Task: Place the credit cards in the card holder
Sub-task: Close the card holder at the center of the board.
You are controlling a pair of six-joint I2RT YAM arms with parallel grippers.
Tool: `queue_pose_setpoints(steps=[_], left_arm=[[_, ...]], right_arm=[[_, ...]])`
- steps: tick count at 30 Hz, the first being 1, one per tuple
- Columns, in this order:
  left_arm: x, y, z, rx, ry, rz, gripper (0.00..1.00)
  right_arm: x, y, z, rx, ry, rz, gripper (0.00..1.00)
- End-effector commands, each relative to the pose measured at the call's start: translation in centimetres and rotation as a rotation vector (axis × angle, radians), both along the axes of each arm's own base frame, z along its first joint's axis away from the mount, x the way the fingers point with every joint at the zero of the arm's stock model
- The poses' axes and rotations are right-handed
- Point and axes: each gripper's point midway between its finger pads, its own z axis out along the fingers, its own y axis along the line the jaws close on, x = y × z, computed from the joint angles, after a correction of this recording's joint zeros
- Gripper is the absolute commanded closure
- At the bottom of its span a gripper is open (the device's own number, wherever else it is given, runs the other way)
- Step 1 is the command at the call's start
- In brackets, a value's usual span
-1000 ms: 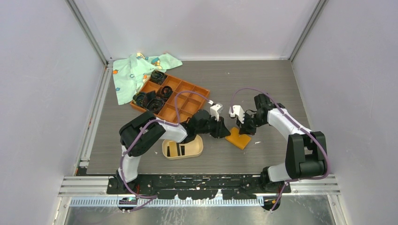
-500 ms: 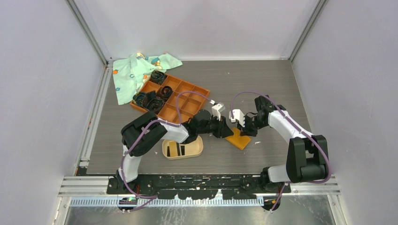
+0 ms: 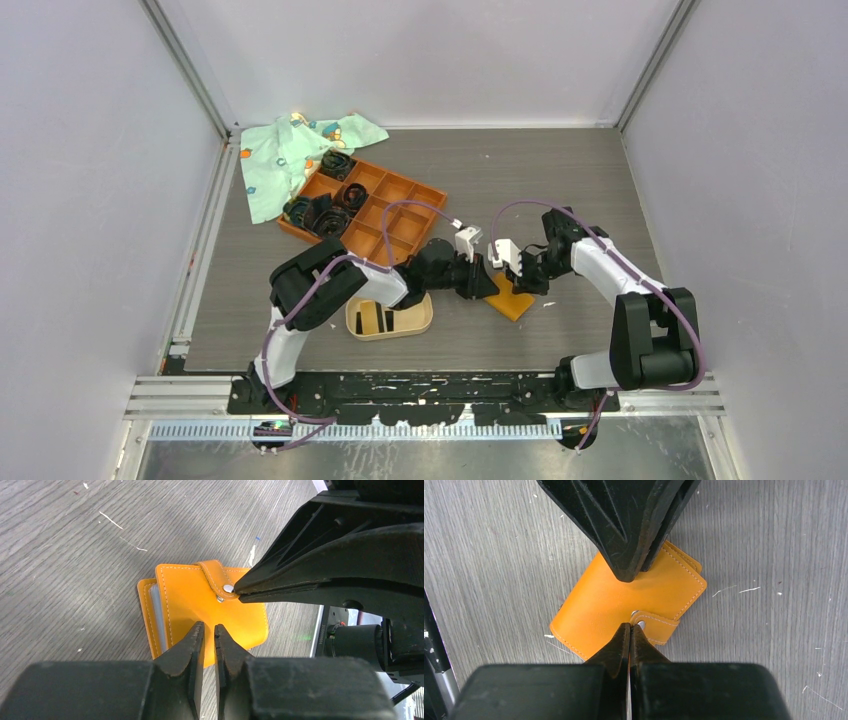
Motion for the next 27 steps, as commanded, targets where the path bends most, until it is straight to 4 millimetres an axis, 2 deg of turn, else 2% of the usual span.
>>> queue_pose_setpoints(steps=[1,13,27], left_arm=[[0.6,-1.2,1.9,-0.065,-0.044,-0.005,0.86],[0.4,-1.3,1.6,-0.060,-0.037,-0.010,0.88],[0.3,-1.3,1.5,-0.061,-0.035,-0.013,0.90]], right_arm=[[-0.3,0.4,0.3,0.017,-0.010,0.028,0.99],[0.0,0.8,0.0,0.011,-0.024,0.027,0.99],[-1.0,0.3,-1.1,-0.044,0.013,0.077,0.99]])
